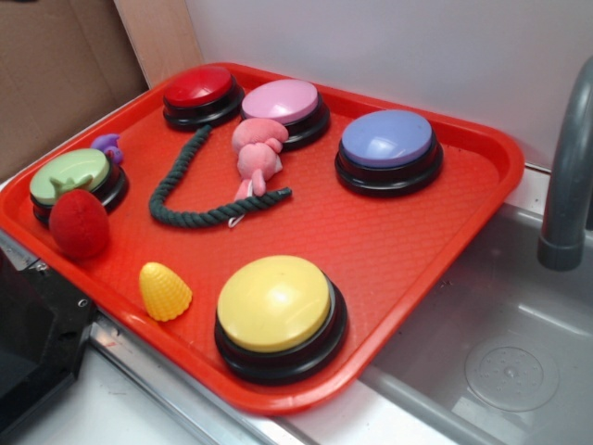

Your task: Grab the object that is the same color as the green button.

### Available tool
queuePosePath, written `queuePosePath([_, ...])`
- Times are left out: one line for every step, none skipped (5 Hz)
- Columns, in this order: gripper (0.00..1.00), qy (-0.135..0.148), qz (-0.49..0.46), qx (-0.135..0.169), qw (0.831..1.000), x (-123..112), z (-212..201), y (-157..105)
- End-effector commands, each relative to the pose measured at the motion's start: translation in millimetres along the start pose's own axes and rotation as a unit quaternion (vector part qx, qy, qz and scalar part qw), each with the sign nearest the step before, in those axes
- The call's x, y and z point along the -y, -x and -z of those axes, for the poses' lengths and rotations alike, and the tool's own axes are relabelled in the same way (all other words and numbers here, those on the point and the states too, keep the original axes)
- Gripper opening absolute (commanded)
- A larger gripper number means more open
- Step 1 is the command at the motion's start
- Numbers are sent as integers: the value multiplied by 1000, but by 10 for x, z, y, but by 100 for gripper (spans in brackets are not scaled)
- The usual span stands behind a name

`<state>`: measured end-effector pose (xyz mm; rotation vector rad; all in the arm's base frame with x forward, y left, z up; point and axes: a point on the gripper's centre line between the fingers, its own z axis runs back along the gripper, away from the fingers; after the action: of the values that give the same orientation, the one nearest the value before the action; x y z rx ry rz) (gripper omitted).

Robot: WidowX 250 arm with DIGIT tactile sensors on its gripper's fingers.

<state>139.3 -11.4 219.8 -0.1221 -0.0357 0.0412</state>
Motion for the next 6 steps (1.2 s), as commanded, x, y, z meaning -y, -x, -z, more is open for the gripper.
queuePosePath([100, -38, -94, 75, 992, -306, 535, -408])
queuePosePath([100, -42, -141, 107, 983, -478, 817, -577])
queuePosePath([100, -61, -170, 102, 978, -622, 1056, -721])
queuePosePath([100, -65, -190, 102, 974, -738, 1292, -822])
queuePosePath([100, -63, -203, 106, 971, -819, 1450, -898])
queuePosePath([100, -87, -222, 83, 968, -975, 1680, -970])
